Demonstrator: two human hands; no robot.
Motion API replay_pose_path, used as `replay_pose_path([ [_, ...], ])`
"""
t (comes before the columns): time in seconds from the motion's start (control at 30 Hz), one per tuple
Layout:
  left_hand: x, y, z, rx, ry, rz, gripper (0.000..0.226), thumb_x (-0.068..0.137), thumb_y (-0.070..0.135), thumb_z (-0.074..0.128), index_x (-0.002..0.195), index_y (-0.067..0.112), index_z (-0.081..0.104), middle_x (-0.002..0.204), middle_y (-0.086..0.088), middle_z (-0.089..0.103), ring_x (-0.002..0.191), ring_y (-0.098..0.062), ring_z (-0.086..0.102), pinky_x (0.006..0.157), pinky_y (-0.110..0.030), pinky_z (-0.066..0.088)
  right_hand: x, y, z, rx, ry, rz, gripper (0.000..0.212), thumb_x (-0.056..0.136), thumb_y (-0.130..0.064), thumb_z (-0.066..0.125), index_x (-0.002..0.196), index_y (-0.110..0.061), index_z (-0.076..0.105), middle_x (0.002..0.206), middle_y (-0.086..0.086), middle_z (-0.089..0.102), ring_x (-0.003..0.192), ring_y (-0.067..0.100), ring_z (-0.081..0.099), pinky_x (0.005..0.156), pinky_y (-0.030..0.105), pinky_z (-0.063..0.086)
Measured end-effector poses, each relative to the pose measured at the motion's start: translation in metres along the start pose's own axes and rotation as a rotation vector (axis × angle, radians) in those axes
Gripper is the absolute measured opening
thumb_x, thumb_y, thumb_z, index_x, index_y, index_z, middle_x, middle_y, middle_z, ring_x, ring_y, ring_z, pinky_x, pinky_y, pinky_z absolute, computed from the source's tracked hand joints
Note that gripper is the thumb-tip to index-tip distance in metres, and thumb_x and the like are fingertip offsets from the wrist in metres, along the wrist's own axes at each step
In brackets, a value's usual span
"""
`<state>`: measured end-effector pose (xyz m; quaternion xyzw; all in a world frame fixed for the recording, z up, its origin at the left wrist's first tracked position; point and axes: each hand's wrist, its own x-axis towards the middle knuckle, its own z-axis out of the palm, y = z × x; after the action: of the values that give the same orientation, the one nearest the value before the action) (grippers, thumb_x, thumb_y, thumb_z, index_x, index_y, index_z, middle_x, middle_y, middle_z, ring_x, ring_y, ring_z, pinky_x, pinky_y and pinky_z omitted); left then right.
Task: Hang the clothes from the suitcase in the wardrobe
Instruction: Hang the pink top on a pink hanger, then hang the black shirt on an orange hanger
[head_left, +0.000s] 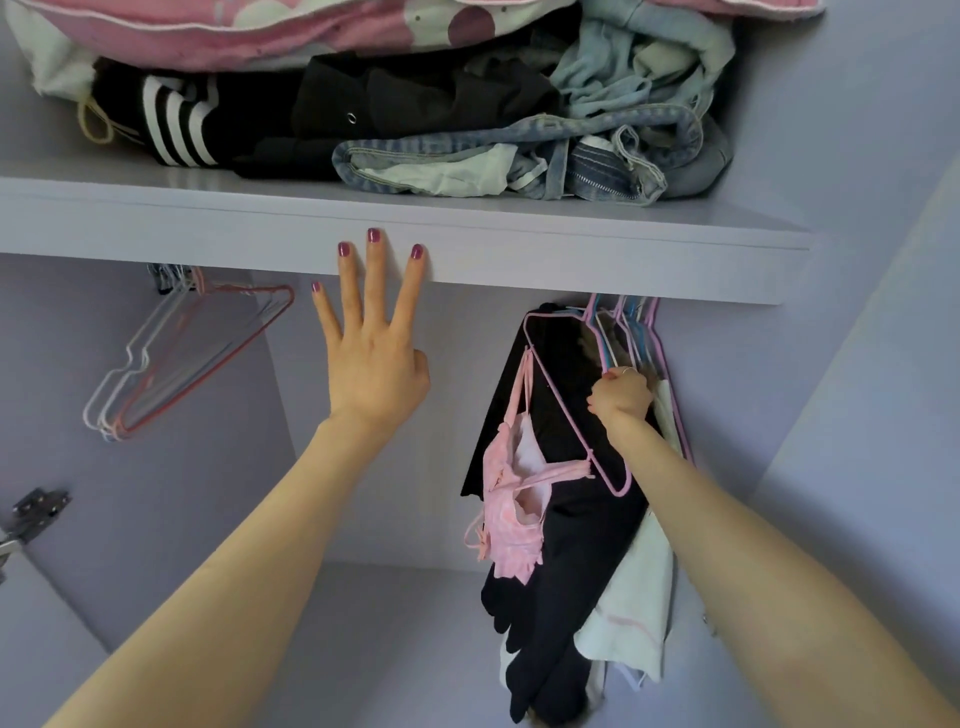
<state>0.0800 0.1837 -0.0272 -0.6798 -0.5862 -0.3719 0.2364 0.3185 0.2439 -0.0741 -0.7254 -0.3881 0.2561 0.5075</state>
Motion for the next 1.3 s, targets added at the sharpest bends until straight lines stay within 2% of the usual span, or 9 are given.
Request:
replay_pose_path([
  [0.17, -0.029, 0.01, -0.004, -0.206, -0.125, -0.044, 0.083, 0.08, -0.001, 0.046, 0.15, 0.017, 0.006, 0.157, -0.015, -0.004, 0.143, -0.038, -0.007, 0.115, -0.052, 0.003, -0.042, 0.017, -0.027, -0.154, -0.049, -0.076, 0.036, 0.096, -0.006, 0.042, 0.13, -0.003, 0.052, 0.13, 0.015, 0.056, 0.12, 0.032, 0.052, 0.099, 0.035, 0.042],
  [0.33, -0.084, 0.015, -0.004, -0.373, -0.487, -0.131, 0.068, 0.091, 0.017, 0.05, 0.148, 0.016, 0.014, 0.153, -0.015, 0.013, 0.141, -0.034, 0.015, 0.113, -0.049, 0.023, -0.1, 0.045, -0.06, -0.187, -0.09, -0.015, 0.04, 0.098, -0.008, 0.04, 0.137, -0.005, 0.044, 0.141, 0.011, 0.045, 0.126, 0.027, 0.046, 0.095, 0.022, 0.035],
  [0.47, -0.139, 0.025, -0.015, -0.5, -0.764, -0.173, 0.046, 0.094, 0.018, 0.044, 0.14, 0.018, 0.035, 0.136, -0.01, 0.048, 0.118, -0.033, 0.049, 0.097, -0.046, 0.044, -0.151, 0.088, -0.082, -0.307, -0.192, 0.034, 0.039, 0.096, -0.018, 0.044, 0.133, -0.004, 0.047, 0.13, 0.014, 0.055, 0.117, 0.029, 0.054, 0.096, 0.031, 0.041],
  [0.57, -0.193, 0.034, -0.028, -0.534, -0.85, -0.155, 0.036, 0.093, 0.013, 0.043, 0.128, 0.014, 0.049, 0.119, -0.011, 0.061, 0.105, -0.033, 0.057, 0.091, -0.04, 0.047, -0.195, 0.128, -0.095, -0.342, -0.305, 0.135, 0.038, 0.094, -0.023, 0.049, 0.129, -0.008, 0.049, 0.128, 0.012, 0.056, 0.113, 0.027, 0.057, 0.096, 0.035, 0.045],
  [0.67, -0.243, 0.046, -0.039, -0.546, -0.968, -0.112, 0.033, 0.092, 0.013, 0.042, 0.122, 0.016, 0.055, 0.114, -0.007, 0.064, 0.099, -0.029, 0.06, 0.089, -0.038, 0.049, -0.249, 0.16, -0.112, -0.362, -0.379, 0.153, 0.024, 0.093, -0.022, 0.048, 0.111, -0.01, 0.058, 0.115, 0.011, 0.062, 0.099, 0.025, 0.058, 0.082, 0.031, 0.045],
  [0.77, -0.292, 0.066, -0.051, -0.557, -1.094, -0.016, 0.031, 0.093, 0.016, 0.042, 0.12, 0.019, 0.057, 0.113, -0.005, 0.065, 0.099, -0.025, 0.06, 0.085, -0.032, 0.048, -0.305, 0.194, -0.134, -0.35, -0.451, 0.179, 0.026, 0.094, -0.016, 0.046, 0.108, 0.001, 0.059, 0.11, 0.018, 0.063, 0.096, 0.032, 0.061, 0.076, 0.033, 0.045],
  [0.97, -0.388, 0.119, -0.081, -0.61, -1.356, 0.207, 0.027, 0.095, 0.02, 0.044, 0.118, 0.02, 0.059, 0.111, -0.003, 0.061, 0.101, -0.02, 0.056, 0.083, -0.022, 0.039, -0.401, 0.274, -0.188, -0.322, -0.514, 0.32, 0.018, 0.09, -0.011, 0.051, 0.103, -0.008, 0.063, 0.093, 0.007, 0.061, 0.081, 0.021, 0.057, 0.068, 0.023, 0.046],
  [1.13, -0.46, 0.17, -0.092, -0.673, -1.582, 0.382, 0.02, 0.095, 0.018, 0.047, 0.108, 0.021, 0.062, 0.098, 0.004, 0.058, 0.091, -0.013, 0.054, 0.078, -0.016, 0.038, -0.46, 0.345, -0.256, -0.253, -0.335, 0.557, 0.01, 0.09, -0.01, 0.05, 0.089, -0.012, 0.06, 0.091, 0.004, 0.059, 0.077, 0.017, 0.058, 0.066, 0.023, 0.048],
  [1.3, -0.503, 0.24, -0.101, -0.69, -1.672, 0.56, 0.022, 0.095, 0.019, 0.047, 0.112, 0.018, 0.062, 0.097, -0.001, 0.061, 0.087, -0.016, 0.057, 0.077, -0.021, 0.045, -0.49, 0.39, -0.32, -0.268, -0.215, 0.656, 0.025, 0.092, -0.01, 0.049, 0.111, -0.004, 0.065, 0.09, 0.003, 0.058, 0.082, 0.016, 0.053, 0.076, 0.026, 0.042],
])
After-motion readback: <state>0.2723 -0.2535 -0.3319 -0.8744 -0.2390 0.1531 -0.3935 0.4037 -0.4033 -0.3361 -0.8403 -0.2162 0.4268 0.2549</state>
